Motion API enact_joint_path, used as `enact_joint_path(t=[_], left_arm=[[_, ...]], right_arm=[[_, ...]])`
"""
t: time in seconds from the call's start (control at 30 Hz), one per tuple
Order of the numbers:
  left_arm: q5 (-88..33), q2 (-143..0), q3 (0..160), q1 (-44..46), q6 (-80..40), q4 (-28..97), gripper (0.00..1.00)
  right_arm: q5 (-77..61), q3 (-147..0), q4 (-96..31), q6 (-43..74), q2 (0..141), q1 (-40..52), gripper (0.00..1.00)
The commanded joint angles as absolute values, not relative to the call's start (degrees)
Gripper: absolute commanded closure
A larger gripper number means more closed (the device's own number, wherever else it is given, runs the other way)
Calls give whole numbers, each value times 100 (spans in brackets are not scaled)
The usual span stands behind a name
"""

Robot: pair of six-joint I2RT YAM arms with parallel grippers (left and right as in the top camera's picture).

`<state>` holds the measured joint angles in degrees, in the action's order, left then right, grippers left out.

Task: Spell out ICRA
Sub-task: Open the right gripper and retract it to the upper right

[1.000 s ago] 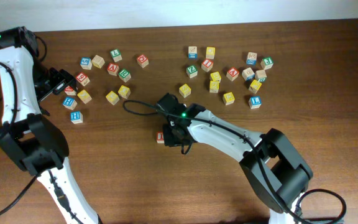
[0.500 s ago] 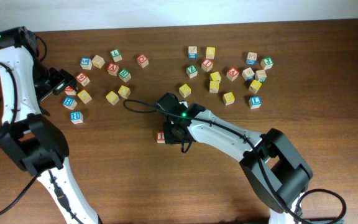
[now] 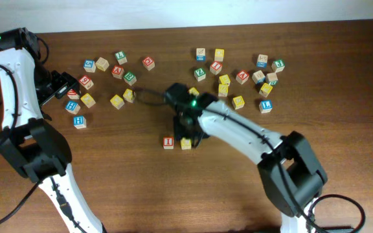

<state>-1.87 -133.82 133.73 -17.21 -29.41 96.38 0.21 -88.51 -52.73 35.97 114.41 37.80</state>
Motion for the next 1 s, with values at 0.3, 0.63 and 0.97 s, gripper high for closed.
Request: enact_joint_path(t=[0.3, 0.63, 0.97], left_arm=[[-126, -13316, 13397, -1743, -2886, 9629, 1], [-222, -13316, 13397, -1743, -3000, 9515, 1], [-2200, -13338, 13386, -1433, -1531, 8790, 1]], right_arm=[[972, -10925, -7942, 3173, 10523, 725, 2], [972, -10884, -8103, 3175, 10549, -884, 2], [972, -10884, -8101, 3175, 10549, -939, 2]])
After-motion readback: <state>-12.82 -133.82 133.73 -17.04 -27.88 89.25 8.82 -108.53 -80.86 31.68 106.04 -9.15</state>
